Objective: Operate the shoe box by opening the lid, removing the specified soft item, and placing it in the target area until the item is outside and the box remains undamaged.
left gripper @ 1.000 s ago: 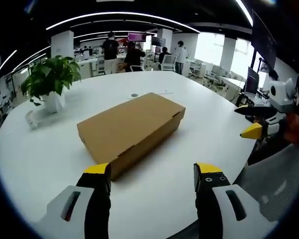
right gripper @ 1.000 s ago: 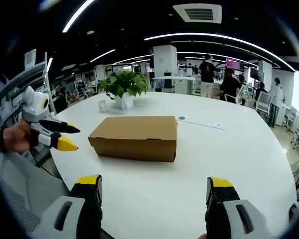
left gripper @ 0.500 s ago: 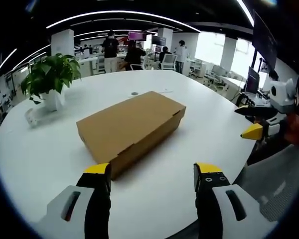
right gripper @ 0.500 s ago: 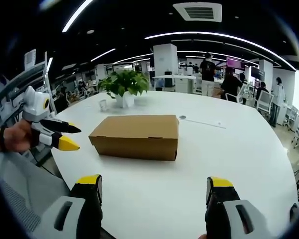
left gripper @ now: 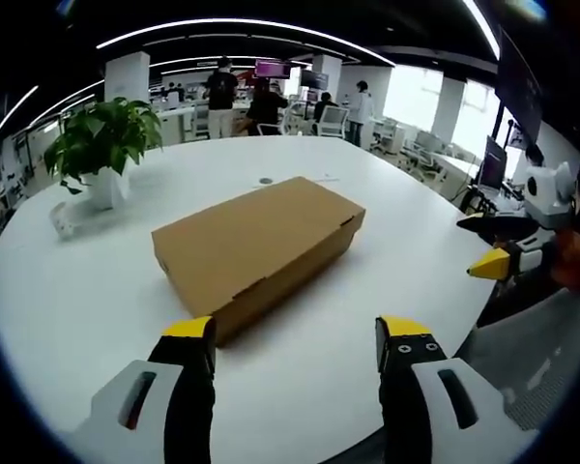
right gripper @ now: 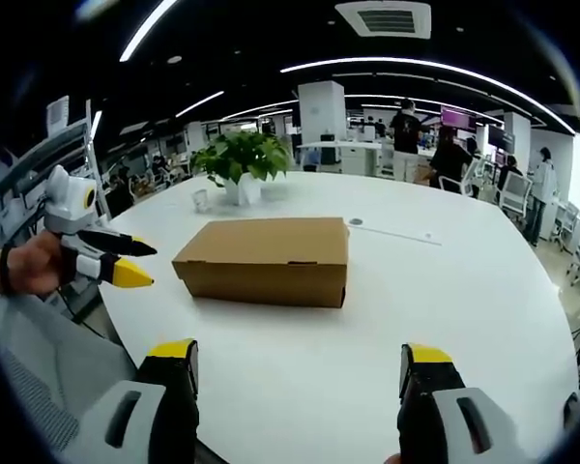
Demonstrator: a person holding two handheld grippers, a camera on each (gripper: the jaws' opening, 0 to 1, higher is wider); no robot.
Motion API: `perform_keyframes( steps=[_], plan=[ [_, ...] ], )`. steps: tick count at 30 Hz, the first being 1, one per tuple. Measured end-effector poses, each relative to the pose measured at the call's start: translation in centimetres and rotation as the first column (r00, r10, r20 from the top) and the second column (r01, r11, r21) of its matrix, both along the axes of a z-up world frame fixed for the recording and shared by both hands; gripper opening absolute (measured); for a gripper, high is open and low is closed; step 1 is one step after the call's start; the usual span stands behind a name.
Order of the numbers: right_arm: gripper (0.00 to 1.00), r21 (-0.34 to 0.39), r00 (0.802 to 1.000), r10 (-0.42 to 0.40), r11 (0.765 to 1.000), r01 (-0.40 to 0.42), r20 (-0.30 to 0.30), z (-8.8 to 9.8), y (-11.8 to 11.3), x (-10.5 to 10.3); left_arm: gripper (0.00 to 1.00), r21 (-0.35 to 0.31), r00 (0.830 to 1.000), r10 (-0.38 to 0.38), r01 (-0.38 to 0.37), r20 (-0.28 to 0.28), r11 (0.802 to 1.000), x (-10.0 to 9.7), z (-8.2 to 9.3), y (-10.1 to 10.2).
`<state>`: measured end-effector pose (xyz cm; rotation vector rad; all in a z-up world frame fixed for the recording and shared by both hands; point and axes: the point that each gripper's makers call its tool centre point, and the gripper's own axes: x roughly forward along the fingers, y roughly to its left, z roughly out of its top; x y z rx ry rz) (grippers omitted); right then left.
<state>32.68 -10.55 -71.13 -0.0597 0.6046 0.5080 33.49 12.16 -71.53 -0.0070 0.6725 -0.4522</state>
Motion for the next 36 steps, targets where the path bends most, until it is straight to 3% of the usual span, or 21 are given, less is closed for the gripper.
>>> perform_keyframes(
  steps=[12, 17, 23, 36],
  plan=[
    [0.85, 0.001, 1.0, 0.001, 1.0, -0.001, -0.025, -0.6, -0.3, 0.1, 0.69, -0.032, 1.0, 0.024, -0.024, -0.012, 0.999, 0.5, -0.1, 0.6],
    [0.84, 0.022, 0.999, -0.016, 1.0, 0.017, -0.036, -1.0, -0.6, 0.8, 0.68, -0.065, 0.998, 0.05, -0.051, -0.024, 0.997, 0.5, 0.1, 1.0],
    [0.84, 0.03, 0.999, -0.008, 1.0, 0.009, -0.047, -1.5, 0.1, 1.7, 0.68, -0.059, 0.999, 0.05, -0.051, -0.022, 0.997, 1.2, 0.2, 1.8],
    [0.82, 0.037, 0.997, 0.04, 0.999, -0.038, -0.062, -2.9, 2.1, 4.3, 0.66, -0.042, 0.997, 0.06, -0.062, -0.057, 0.997, 2.3, -1.7, 4.3]
  ],
)
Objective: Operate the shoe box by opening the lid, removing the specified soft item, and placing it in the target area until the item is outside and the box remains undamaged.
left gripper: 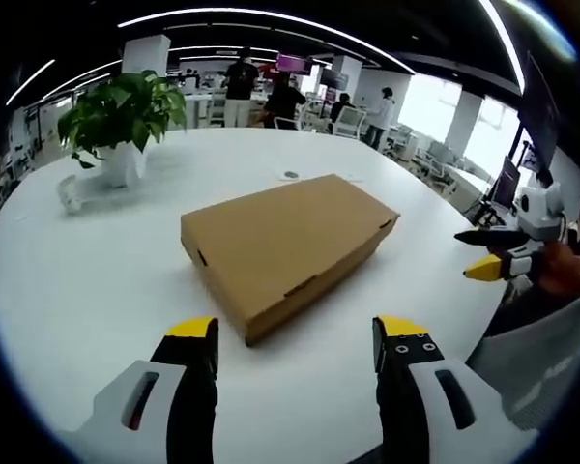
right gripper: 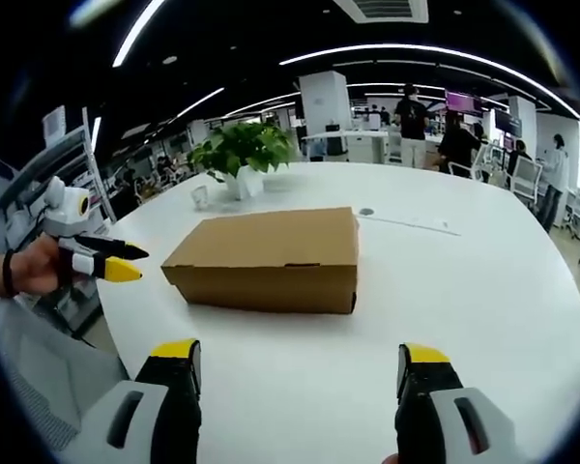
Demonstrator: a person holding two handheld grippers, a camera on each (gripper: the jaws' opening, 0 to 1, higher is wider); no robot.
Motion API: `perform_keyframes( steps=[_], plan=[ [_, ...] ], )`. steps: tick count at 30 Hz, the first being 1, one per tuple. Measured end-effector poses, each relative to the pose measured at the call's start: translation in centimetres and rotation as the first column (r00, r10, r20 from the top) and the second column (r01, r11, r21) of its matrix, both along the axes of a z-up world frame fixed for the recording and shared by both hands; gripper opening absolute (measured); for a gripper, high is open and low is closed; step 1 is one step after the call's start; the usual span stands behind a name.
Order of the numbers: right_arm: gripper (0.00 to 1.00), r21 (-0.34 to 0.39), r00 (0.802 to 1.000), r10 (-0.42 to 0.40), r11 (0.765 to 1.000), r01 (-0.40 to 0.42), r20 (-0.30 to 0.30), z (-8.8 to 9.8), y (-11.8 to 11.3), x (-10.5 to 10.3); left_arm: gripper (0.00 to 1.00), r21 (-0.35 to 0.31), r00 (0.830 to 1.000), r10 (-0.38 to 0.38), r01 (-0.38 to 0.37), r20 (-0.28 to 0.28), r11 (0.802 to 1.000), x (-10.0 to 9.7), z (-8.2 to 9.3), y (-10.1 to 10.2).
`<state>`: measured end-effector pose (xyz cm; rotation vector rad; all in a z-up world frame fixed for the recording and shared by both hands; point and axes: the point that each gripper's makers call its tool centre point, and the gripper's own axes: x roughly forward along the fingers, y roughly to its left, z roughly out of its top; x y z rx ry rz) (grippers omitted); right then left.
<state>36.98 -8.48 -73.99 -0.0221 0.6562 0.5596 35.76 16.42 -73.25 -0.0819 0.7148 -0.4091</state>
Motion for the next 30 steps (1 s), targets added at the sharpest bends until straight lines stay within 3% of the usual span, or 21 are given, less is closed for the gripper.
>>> perform_keyframes(
  steps=[4, 21, 30],
  plan=[
    [0.82, 0.01, 1.0, 0.008, 1.0, -0.008, -0.006, -0.5, 0.7, 1.2, 0.66, -0.029, 1.0, 0.018, -0.019, -0.015, 0.999, 0.5, -0.1, 0.4],
    [0.79, -0.016, 0.999, 0.034, 0.999, -0.034, -0.026, -2.7, 2.3, 6.3, 0.63, -0.015, 1.0, 0.0, 0.0, -0.024, 1.0, 4.1, -1.3, 0.3],
    [0.79, -0.018, 0.997, 0.067, 0.998, -0.068, -0.04, -3.4, 3.6, 7.6, 0.64, -0.027, 1.0, -0.004, 0.003, -0.029, 1.0, 5.2, -2.4, 0.2]
  ],
)
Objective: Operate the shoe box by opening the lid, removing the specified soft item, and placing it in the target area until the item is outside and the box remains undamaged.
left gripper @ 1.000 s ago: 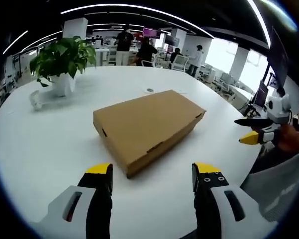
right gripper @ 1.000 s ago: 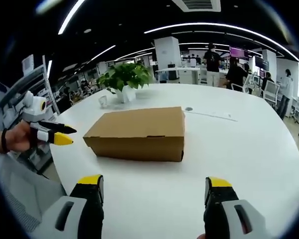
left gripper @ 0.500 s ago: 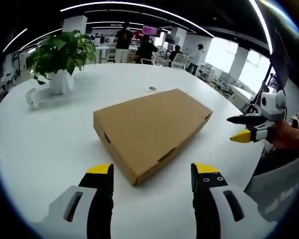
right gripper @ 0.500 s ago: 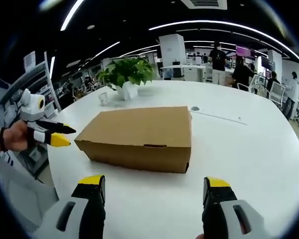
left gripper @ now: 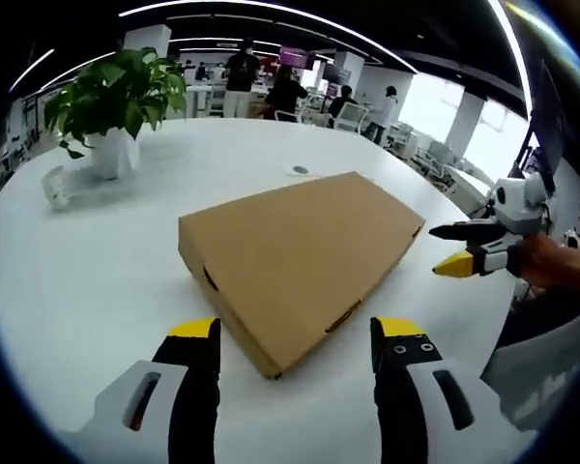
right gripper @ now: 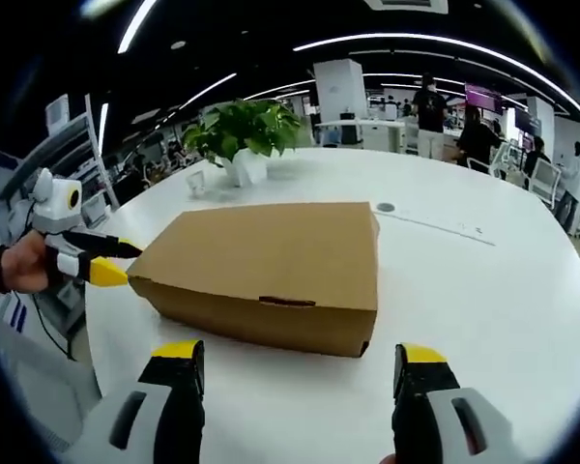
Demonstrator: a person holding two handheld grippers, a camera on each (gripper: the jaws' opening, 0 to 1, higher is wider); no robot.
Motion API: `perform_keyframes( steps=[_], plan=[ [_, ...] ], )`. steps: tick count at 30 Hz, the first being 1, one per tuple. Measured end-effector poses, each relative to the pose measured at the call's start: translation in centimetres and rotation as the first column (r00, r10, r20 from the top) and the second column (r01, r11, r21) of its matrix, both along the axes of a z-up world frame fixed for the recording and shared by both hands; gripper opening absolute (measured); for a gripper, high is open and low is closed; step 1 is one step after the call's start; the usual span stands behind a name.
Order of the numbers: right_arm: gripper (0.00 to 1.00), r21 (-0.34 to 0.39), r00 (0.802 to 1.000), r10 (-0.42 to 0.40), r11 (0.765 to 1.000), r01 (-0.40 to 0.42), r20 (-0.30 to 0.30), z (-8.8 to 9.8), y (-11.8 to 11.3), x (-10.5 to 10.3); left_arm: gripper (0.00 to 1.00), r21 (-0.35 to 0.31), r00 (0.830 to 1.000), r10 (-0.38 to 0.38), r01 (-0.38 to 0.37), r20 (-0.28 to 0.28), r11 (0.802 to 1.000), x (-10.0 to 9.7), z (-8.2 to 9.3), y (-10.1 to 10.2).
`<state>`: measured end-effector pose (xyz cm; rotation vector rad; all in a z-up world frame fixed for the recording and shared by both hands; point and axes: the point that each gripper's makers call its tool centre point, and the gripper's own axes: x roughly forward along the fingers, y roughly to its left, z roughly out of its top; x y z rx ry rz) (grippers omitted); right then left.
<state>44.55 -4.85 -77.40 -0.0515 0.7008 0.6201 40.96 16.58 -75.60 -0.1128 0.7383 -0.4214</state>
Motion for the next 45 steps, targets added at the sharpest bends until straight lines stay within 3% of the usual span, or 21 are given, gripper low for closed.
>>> perform_keyframes(
  steps=[17, 23, 27, 33, 45],
  plan=[
    [0.77, 0.07, 1.0, -0.009, 0.997, 0.009, 0.011, 0.6, 1.5, 3.6, 0.64, -0.005, 1.0, 0.006, -0.006, -0.013, 1.0, 1.1, -0.7, -0.2],
    [0.75, 0.049, 1.0, 0.002, 0.999, -0.002, -0.001, 0.1, 2.1, 4.3, 0.63, -0.018, 1.0, 0.011, -0.011, -0.019, 1.0, 1.2, -0.8, -0.1],
    [0.67, 0.086, 0.997, -0.076, 0.993, 0.076, 0.001, 0.2, 1.5, 4.9, 0.62, -0.027, 1.0, 0.007, -0.008, -0.019, 1.0, 1.2, -0.8, -0.1],
    [0.66, 0.081, 0.996, -0.084, 0.993, 0.083, 0.009, 0.3, 1.6, 4.3, 0.54, -0.049, 0.999, 0.041, -0.042, -0.011, 0.998, 1.3, -0.7, 0.5],
    [0.63, 0.085, 0.991, -0.135, 0.987, 0.135, 0.001, 0.3, 1.5, 1.7, 0.62, -0.015, 1.0, -0.024, 0.024, -0.012, 1.0, 0.7, -0.7, 0.0]
  ],
)
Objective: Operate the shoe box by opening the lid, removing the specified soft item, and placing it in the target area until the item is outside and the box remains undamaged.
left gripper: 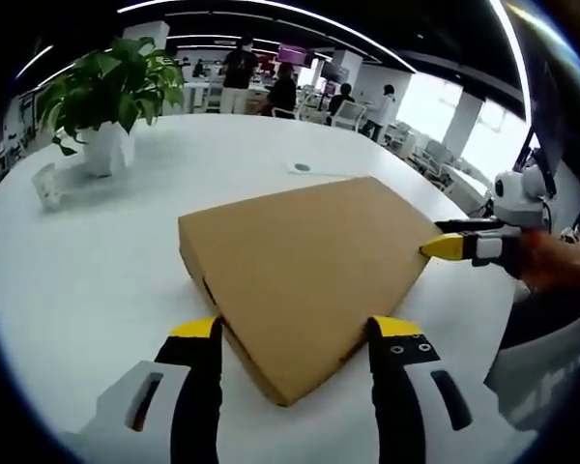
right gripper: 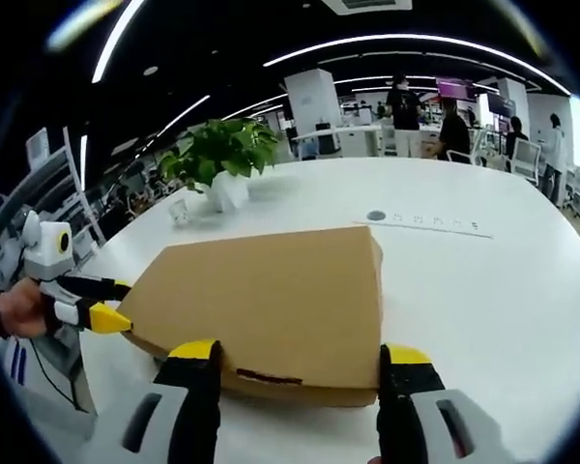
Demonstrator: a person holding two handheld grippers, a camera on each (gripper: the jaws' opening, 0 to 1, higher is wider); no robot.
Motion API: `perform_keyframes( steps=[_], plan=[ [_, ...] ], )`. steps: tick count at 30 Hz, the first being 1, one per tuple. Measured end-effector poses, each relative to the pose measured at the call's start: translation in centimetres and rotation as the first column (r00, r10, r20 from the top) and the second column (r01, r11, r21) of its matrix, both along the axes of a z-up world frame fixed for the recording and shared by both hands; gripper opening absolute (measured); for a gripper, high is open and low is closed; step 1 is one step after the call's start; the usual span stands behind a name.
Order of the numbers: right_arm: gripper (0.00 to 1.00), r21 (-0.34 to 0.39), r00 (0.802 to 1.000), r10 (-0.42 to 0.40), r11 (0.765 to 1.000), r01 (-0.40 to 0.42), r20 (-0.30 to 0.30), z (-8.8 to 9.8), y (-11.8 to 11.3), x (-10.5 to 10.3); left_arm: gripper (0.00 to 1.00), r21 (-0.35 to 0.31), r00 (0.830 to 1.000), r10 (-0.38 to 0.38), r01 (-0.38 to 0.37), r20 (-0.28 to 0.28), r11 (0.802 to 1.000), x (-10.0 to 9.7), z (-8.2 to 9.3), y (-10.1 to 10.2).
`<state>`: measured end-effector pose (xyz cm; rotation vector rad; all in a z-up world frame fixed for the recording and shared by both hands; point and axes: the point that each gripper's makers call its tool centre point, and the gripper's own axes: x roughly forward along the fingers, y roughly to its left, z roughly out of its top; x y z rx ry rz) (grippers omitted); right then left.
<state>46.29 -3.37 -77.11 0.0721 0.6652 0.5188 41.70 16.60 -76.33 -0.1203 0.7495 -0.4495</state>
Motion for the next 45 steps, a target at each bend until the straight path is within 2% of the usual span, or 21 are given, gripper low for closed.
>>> perform_keyframes(
  steps=[16, 25, 30, 36, 40, 43, 45],
  plan=[
    [0.62, -0.008, 0.997, -0.056, 0.998, 0.056, -0.045, -0.1, -1.0, -4.2, 0.62, 0.002, 0.997, -0.072, 0.072, -0.004, 0.997, -2.3, 0.0, -0.7],
    [0.62, -0.008, 0.996, -0.082, 0.997, 0.081, -0.045, -0.2, -1.2, -6.6, 0.63, 0.012, 0.994, -0.108, 0.108, -0.014, 0.994, -3.1, -0.4, -0.6],
    [0.62, -0.009, 0.995, -0.085, 0.996, 0.085, -0.05, -0.2, -1.2, -7.8, 0.62, 0.012, 0.994, -0.113, 0.113, -0.017, 0.994, -4.2, -0.5, -0.5],
    [0.62, -0.007, 0.996, -0.077, 0.997, 0.076, -0.051, -0.2, -1.3, -9.1, 0.62, 0.016, 0.991, -0.132, 0.133, -0.03, 0.991, -5.2, -0.6, -0.4],
    [0.62, -0.004, 0.997, -0.065, 0.998, 0.065, -0.05, -0.2, -1.4, -9.2, 0.62, 0.02, 0.991, -0.132, 0.133, -0.037, 0.991, -5.5, -0.6, -0.4],
    [0.62, -0.008, 0.997, -0.046, 0.999, 0.045, -0.057, -0.2, -1.4, -9.3, 0.61, 0.027, 0.99, -0.132, 0.133, -0.044, 0.991, -5.6, -0.6, -0.4],
    [0.63, -0.022, 0.998, -0.004, 1.0, 0.003, -0.061, -0.1, -1.4, -9.6, 0.59, 0.039, 0.99, -0.136, 0.137, -0.034, 0.99, -5.7, -0.4, -0.1]
  ],
)
